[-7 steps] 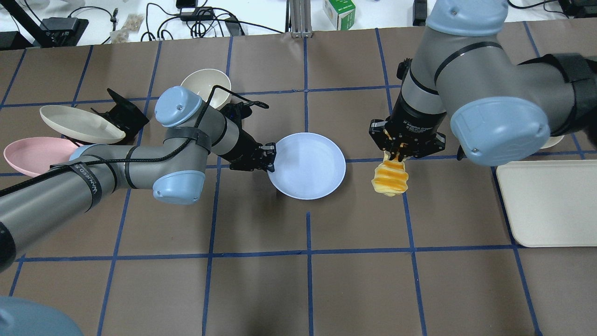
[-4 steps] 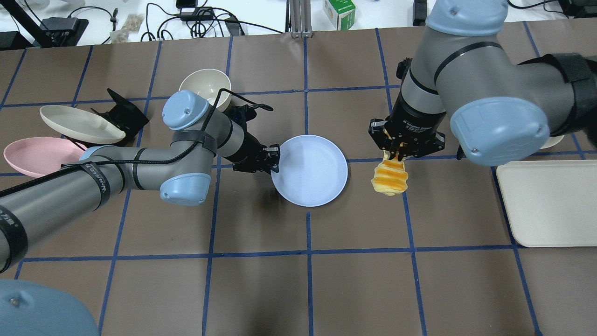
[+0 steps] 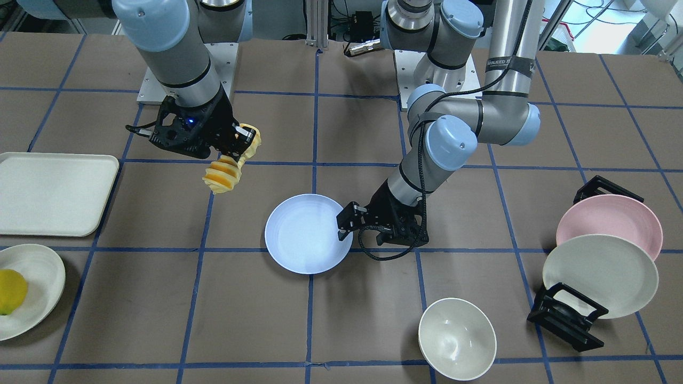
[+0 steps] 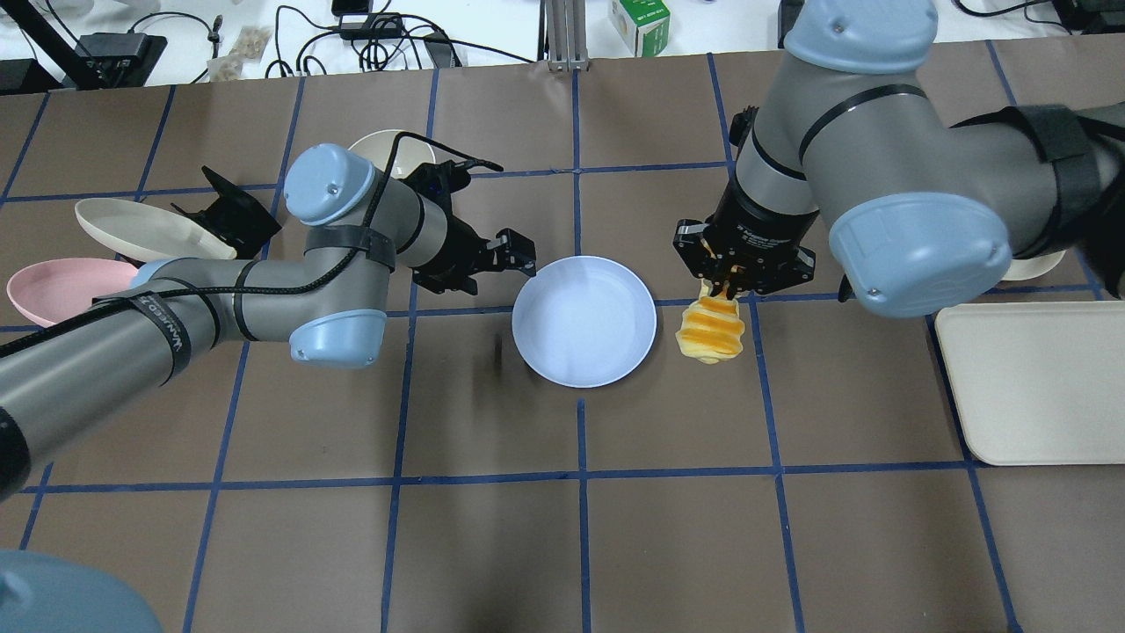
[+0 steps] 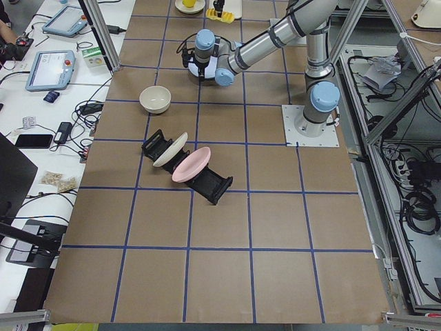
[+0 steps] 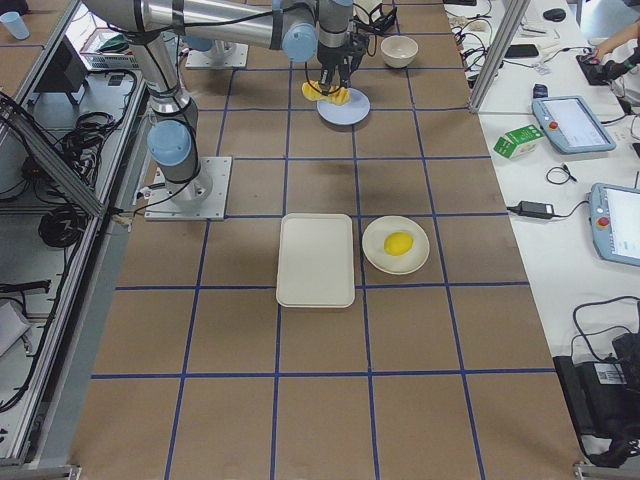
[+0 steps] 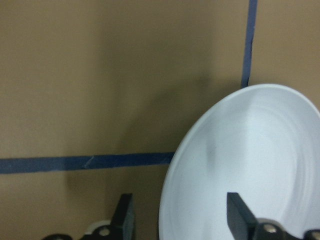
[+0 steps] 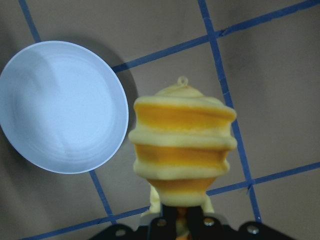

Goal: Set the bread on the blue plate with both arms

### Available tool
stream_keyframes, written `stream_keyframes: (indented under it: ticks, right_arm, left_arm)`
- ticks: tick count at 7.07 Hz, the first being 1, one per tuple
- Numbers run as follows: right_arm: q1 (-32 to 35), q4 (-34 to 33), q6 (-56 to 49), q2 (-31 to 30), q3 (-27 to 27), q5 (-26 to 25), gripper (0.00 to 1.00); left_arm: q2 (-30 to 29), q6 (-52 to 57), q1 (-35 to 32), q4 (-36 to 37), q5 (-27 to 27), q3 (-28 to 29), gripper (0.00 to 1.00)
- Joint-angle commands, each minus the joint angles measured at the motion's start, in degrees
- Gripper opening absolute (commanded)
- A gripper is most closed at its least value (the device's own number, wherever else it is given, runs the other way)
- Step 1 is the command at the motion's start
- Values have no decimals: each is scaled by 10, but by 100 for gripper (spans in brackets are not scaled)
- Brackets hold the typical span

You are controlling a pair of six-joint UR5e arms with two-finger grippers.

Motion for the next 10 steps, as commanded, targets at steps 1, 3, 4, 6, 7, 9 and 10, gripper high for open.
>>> stream_keyframes:
  ticks: [1,3,4,6,7,9,10]
  right_arm:
    - [24,-81,31,42,-3,3,0]
    - [62,-125,33,88,-3,-2,0]
    - [86,-182,29,122,-3,-4,0]
    - [125,-223,6,164,-2,-6,0]
    - [133,-222,-41,168,-1,-6,0]
    - [133,-226,-47,193,-2,-6,0]
    - [133,-227,-46,195,-3,-5,0]
  left_arm:
    - [29,3,10,-168,19,100,100]
    - [92,35,13,-380,89,180,100]
    - [127,36,13,-486,117,222,100]
    - [182,39,11,-637,167,274,100]
    - [202,39,11,-639,167,264,100]
    - [207,61,16,-638,187,260,100]
    - [208,61,16,-631,185,262,100]
